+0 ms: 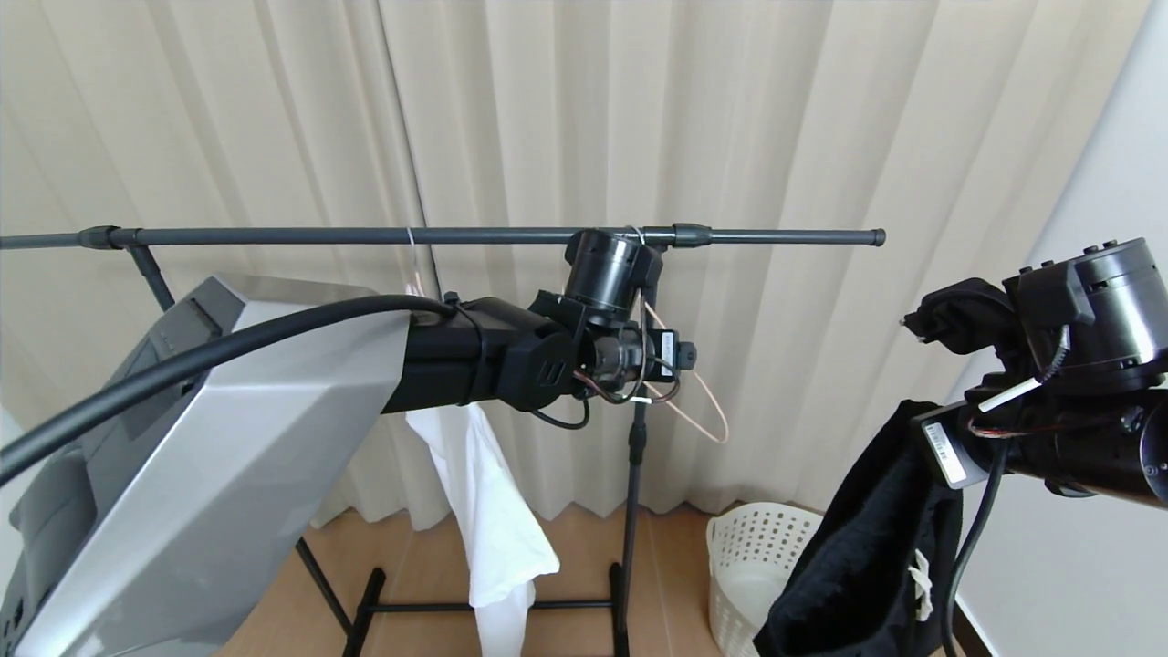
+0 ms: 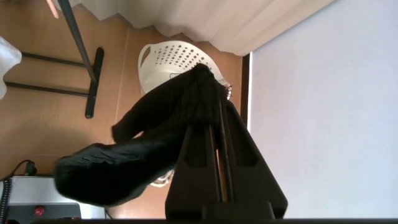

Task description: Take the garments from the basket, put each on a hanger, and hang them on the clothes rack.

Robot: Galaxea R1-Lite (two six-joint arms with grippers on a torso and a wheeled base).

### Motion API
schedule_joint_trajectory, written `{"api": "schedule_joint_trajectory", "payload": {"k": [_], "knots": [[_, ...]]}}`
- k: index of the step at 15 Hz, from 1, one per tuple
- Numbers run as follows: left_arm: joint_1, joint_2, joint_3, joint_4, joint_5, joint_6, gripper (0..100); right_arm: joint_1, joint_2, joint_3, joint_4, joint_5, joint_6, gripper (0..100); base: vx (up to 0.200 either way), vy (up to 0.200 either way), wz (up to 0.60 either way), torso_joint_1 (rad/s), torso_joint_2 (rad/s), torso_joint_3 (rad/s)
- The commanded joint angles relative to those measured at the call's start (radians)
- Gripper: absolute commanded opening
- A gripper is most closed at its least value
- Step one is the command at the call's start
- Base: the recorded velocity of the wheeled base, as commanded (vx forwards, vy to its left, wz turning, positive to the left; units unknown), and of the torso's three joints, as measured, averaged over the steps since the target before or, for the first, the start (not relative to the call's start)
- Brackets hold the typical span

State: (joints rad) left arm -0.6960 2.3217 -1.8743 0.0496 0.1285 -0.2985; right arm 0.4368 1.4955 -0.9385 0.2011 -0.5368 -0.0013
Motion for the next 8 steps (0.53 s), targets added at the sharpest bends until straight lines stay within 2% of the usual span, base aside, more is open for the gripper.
{"api": "schedule_joint_trajectory", "payload": {"k": [1,3,8], "knots": [[0.001,0.015,-0.006,0.000,0.003,-0.002,100,0.000,0.002,0.000,0.000,0.000,0.000,0,0.000,-0.200,0.00,-0.002,0.00,0.007],[0.001,0.011,-0.005,-0.002,0.003,-0.002,100,-0.001,0.002,0.000,0.000,0.000,0.000,0,0.000,-0.200,0.00,-0.002,0.00,0.002],[0.003,0.018,-0.006,-0.005,0.008,-0.011,100,0.000,-0.001,0.001,0.000,0.000,0.001,0,0.000,0.000,0.00,0.000,0.00,0.000]]}}
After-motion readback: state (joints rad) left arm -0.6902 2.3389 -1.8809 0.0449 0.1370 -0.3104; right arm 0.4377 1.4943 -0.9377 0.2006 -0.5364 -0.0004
